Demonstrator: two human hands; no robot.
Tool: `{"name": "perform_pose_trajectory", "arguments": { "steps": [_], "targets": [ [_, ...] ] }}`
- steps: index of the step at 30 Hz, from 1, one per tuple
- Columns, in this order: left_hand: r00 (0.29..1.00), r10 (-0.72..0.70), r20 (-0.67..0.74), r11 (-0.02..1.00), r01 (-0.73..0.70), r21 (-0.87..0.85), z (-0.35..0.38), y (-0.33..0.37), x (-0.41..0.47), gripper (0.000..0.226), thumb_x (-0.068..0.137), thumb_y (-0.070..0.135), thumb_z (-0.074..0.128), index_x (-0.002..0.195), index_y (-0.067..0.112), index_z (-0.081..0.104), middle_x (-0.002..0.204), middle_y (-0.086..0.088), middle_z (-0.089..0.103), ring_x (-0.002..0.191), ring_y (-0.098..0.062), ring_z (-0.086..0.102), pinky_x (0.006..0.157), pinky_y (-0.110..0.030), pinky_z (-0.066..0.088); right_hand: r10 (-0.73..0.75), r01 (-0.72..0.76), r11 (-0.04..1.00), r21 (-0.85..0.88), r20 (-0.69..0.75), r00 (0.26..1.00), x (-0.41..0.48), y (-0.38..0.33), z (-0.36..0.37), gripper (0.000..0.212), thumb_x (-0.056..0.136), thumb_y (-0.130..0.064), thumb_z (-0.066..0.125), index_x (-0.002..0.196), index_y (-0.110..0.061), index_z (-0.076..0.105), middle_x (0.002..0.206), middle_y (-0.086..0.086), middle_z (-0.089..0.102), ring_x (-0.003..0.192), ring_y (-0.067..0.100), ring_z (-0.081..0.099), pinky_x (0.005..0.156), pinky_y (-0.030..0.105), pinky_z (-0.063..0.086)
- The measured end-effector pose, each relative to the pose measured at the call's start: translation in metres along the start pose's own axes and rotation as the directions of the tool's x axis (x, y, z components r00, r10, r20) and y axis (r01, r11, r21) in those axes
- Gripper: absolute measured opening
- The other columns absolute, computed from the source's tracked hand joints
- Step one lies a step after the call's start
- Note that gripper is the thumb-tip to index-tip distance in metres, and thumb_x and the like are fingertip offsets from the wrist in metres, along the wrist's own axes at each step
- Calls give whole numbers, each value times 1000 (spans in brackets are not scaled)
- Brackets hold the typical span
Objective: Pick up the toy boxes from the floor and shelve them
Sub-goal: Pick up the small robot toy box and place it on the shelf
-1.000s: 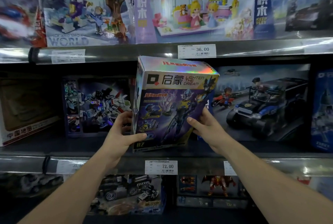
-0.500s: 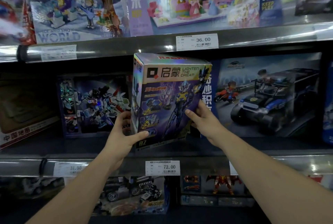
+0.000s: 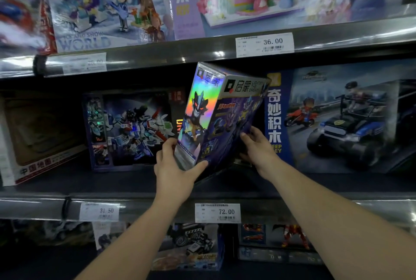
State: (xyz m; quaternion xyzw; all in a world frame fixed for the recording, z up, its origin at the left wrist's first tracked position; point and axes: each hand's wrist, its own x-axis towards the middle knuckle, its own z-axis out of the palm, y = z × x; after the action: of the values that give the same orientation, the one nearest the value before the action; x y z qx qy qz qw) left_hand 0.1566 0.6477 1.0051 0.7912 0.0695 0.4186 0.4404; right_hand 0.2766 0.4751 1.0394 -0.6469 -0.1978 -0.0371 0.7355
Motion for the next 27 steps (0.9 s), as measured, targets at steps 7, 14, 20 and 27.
{"name": "perform_pose_trajectory", "arguments": {
  "steps": [7,14,20,27],
  "targets": [
    [995,-102,-8,994,101,-49,7,3,10,83,73,43,83,137,28,32,137,2,35,126,-28,39,104,-48,42,14,-15,996,-85,-22,1000,12,-6,14,56,105,-24,47,156,-22,25,150,3,46,131,23,50,106,36,43],
    [976,-198,93,975,206,-81,4,-5,27,77,81,46,75,143,22,35,132,-4,56,111,-22,56,93,-39,48,-73,67,955,-288,-10,997,13,-4,16,66,99,-24,60,155,-21,25,147,0,48,122,16,49,100,29,42],
    [968,-189,163,978,201,-59,5,-6,35,52,90,37,68,136,23,51,107,4,65,107,-21,62,86,-31,45,-137,105,880,-464,-35,990,1,-1,8,93,88,-28,72,158,-21,12,155,3,39,141,26,40,116,42,35],
    [962,-199,188,967,224,-121,10,-16,40,49,90,33,69,133,18,51,115,2,67,108,-17,63,90,-31,47,-177,133,814,-565,-23,984,-16,-1,-4,95,86,-29,73,159,-20,11,159,-1,33,144,22,36,117,40,33]
  ]
}}
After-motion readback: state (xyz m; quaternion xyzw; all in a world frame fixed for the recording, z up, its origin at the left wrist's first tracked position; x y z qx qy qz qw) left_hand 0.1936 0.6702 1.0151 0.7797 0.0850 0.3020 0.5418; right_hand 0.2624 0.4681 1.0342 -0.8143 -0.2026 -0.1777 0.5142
